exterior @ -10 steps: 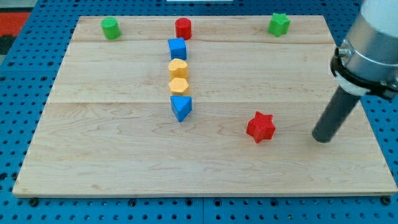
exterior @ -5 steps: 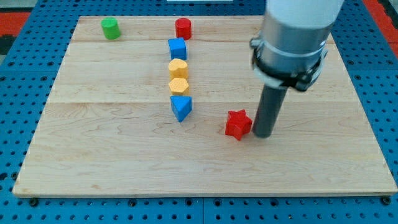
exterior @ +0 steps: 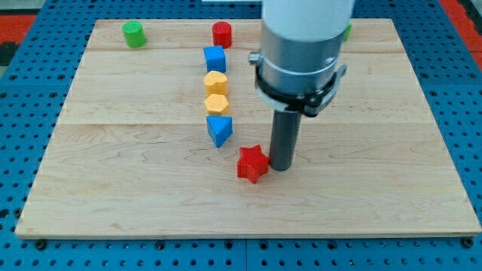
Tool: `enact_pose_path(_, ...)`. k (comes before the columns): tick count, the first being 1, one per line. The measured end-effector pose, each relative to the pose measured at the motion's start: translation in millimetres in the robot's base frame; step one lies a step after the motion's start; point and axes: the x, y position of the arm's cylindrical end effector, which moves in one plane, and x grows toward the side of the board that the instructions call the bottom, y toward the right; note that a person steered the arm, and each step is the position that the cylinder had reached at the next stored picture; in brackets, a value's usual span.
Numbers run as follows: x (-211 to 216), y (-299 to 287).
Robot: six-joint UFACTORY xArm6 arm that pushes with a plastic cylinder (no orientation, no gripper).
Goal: Push the red star below the blue triangle
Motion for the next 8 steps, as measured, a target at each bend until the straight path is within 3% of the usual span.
enact_pose_path(1, 0.0, 26.6)
enact_pose_path(4, -0.9, -32.6)
enact_pose_path(8, -20.6, -46.0)
